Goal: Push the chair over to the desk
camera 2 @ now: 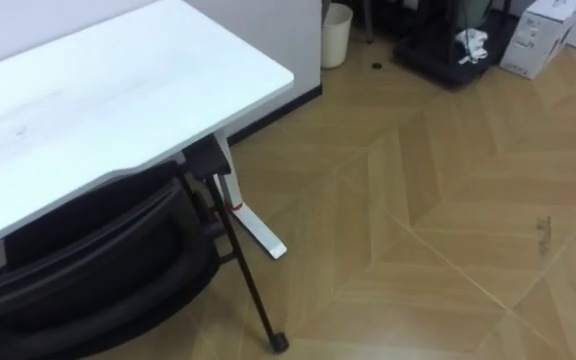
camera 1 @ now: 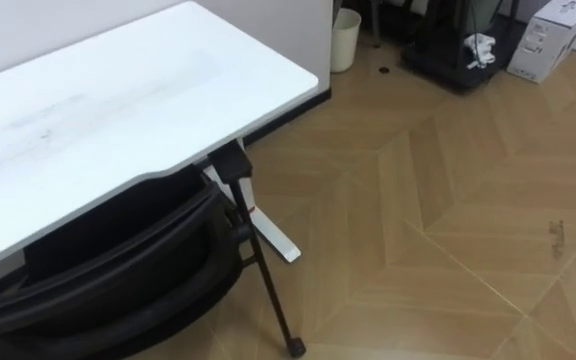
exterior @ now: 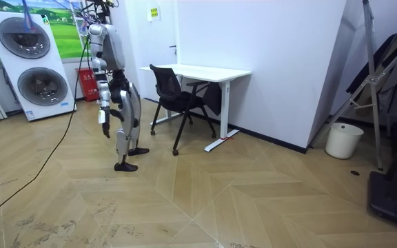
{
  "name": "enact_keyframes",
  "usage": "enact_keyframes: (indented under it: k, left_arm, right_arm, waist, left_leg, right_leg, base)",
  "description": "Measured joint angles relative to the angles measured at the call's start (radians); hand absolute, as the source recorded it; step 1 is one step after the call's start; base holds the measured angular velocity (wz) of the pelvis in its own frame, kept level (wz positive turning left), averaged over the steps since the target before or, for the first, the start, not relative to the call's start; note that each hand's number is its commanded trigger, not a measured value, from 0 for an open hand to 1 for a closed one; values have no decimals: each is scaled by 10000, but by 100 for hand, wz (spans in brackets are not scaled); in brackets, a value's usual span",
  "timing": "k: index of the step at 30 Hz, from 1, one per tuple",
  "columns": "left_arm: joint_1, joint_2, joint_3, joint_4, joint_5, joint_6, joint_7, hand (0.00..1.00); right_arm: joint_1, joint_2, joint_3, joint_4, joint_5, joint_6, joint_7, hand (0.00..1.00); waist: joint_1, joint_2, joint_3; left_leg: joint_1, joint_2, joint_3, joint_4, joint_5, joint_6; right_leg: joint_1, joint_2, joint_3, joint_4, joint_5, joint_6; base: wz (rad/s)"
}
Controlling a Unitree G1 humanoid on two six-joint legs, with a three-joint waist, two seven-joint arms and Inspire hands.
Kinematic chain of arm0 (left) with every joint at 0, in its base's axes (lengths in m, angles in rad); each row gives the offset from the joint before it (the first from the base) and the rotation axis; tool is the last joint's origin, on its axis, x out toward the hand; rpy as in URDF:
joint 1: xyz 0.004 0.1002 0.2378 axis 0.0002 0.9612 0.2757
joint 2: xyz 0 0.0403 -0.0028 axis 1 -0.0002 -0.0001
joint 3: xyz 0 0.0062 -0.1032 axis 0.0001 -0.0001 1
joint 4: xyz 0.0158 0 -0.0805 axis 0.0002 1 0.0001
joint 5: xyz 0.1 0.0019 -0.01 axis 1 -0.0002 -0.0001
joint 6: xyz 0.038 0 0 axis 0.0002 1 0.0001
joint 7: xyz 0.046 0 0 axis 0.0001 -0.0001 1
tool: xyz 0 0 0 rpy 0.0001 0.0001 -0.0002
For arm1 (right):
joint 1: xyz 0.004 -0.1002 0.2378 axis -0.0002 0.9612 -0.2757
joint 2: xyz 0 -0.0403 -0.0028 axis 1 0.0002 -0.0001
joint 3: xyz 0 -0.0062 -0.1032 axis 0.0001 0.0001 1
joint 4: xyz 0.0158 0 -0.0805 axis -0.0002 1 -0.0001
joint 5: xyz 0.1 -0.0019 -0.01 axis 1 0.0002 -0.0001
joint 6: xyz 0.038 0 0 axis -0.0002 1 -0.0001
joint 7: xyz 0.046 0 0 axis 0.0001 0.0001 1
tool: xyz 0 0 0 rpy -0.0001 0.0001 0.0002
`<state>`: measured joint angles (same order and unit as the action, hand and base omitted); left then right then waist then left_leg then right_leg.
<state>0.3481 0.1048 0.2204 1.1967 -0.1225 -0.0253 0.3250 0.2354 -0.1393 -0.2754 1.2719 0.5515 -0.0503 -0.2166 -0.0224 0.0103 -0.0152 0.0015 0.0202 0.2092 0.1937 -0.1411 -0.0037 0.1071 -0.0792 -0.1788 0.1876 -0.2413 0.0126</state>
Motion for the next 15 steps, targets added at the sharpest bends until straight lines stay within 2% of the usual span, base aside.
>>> enact_keyframes:
  k: [1, 3, 6, 7, 10, 15]
  left_arm:
    - [-366, 4, -100, -42, 359, 67, -223, 0]
    - [-734, 0, -221, -530, 902, 200, -378, 0]
    - [-1324, 50, -1097, -1177, 949, 226, -544, 0]
    - [-1558, 37, -1359, -1242, 947, 198, -644, 0]
    - [-1881, -32, -1664, -1313, 1034, 198, -887, 0]
    - [-2120, -110, -2067, -1175, 1174, 200, -1256, 0]
  right_arm:
    - [-140, -12, 335, -11, -322, 19, 236, 0]
    - [-461, 15, 790, -8, -841, 110, 589, 0]
    - [-921, 17, 1795, -26, -1459, 245, 1143, 0]
    - [-1019, 45, 2001, -41, -1631, 283, 1376, 0]
    - [-1287, 73, 2325, -74, -1757, 308, 1883, 0]
    - [-1510, 162, 2556, 27, -1478, 439, 2781, 0]
  waist:
    - [3, 14, 23]
    - [-14, 7, 67]
    - [-10, 14, 202]
    - [-11, -1, 217]
    - [-5, -125, 190]
    - [-27, -204, 220]
  left_leg:
    - [5, -5, 11, -29, 2, 2]
    - [14, -8, 18, -64, 2, 2]
    - [59, -26, 66, -159, 3, -2]
    - [87, -39, 84, -212, 2, -3]
    - [92, -89, 85, -266, -8, -16]
    - [118, -126, 58, -271, -9, -16]
  right_leg:
    - [-5, -1, -5, -3, 4, -2]
    - [-15, 0, 0, -25, 13, -12]
    - [-31, 7, 106, -42, 20, -21]
    - [-41, 6, 137, -45, 20, -21]
    - [-45, -29, 166, -165, 25, -12]
    - [-75, -59, 393, -175, 68, 39]
  base:
    - [-4]
    - [-2]
    - [-5]
    - [-6]
    - [-8]
    - [-14]
